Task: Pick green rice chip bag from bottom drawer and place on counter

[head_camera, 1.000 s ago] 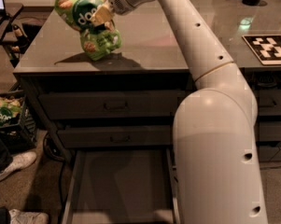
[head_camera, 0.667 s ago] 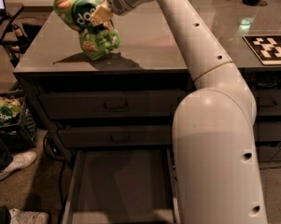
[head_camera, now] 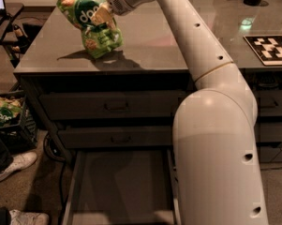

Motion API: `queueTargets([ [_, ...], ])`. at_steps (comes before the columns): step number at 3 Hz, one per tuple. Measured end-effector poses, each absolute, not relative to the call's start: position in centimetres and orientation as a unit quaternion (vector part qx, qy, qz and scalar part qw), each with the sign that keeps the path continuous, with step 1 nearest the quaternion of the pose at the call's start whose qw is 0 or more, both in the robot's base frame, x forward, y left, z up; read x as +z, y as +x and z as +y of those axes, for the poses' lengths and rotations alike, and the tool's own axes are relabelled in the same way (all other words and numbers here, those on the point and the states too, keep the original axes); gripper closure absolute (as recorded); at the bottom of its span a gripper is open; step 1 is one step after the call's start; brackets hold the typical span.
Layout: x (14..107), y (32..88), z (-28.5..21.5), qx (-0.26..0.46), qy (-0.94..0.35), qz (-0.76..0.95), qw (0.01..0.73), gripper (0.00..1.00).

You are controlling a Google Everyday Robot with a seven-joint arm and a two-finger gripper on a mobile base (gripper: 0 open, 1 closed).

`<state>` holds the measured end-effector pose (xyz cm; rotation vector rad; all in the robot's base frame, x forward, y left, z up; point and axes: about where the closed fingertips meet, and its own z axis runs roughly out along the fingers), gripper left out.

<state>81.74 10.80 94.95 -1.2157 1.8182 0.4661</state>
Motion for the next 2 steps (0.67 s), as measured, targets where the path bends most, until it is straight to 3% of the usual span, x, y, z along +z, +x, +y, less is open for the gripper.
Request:
queueTargets([
  [1,94.95,81.74,10.8,0.187,-0.489,0.731,0.437,0.0],
  [2,94.94,81.74,10.8,0.187,-0.489,0.731,0.437,0.0],
])
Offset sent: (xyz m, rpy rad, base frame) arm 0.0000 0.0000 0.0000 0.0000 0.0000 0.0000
